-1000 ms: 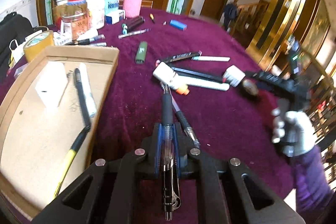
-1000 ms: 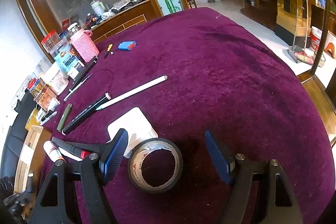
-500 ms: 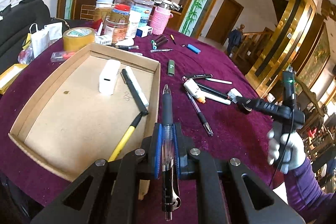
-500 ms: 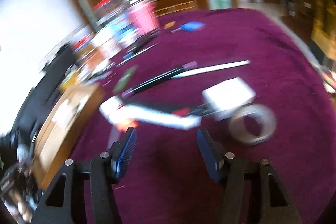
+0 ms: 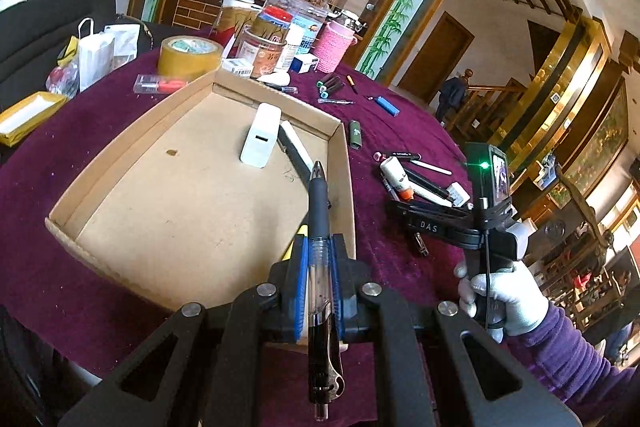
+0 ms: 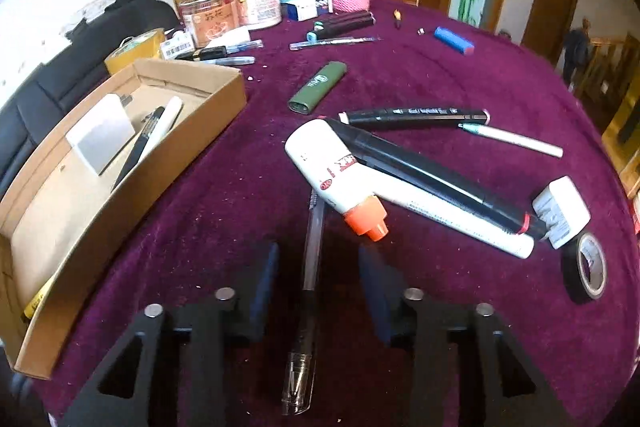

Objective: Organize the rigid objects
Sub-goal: 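Carry the black pen toward the tray with the left tool while the right tool grasps a clear gel pen, then lower both pens into the cardboard tray, opening both tools, then move the left tool to the white glue bottle and grasp it, then carry the glue bottle toward the tray with the left tool while the right tool grasps the black tape roll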

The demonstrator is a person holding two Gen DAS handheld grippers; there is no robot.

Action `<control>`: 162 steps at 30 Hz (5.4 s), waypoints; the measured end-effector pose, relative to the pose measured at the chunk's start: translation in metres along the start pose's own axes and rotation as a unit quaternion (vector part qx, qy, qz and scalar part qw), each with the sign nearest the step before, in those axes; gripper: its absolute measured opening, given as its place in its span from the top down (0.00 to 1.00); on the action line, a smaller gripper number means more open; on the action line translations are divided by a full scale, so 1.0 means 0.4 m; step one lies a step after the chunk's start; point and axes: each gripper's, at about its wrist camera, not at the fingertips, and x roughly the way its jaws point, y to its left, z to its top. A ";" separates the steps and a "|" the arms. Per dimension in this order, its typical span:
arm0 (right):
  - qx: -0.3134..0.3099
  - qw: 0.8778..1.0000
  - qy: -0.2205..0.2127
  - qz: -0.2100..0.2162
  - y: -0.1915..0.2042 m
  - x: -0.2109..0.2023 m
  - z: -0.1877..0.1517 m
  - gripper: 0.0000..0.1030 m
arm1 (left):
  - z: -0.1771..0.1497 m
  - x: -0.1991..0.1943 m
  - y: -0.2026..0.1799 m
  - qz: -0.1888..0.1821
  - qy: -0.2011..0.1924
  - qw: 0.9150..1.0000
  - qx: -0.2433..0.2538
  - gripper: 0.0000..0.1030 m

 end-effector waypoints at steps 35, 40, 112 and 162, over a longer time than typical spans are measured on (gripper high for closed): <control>0.152 0.936 -0.003 0.317 0.012 -0.105 0.037 0.90 | 0.096 0.025 0.042 0.040 0.017 0.999 -0.011 0.90; 0.149 0.933 0.005 0.326 0.078 -0.077 0.106 0.90 | 0.175 0.086 0.111 0.059 0.038 0.997 -0.026 0.90; 0.236 0.961 -0.136 0.047 -0.460 -0.190 -0.041 0.29 | 0.097 0.215 -0.367 0.238 0.027 0.949 0.206 0.20; 0.271 0.956 -0.109 0.006 -0.621 -0.081 -0.021 0.29 | 0.017 0.484 -0.394 0.063 0.173 0.969 0.166 0.30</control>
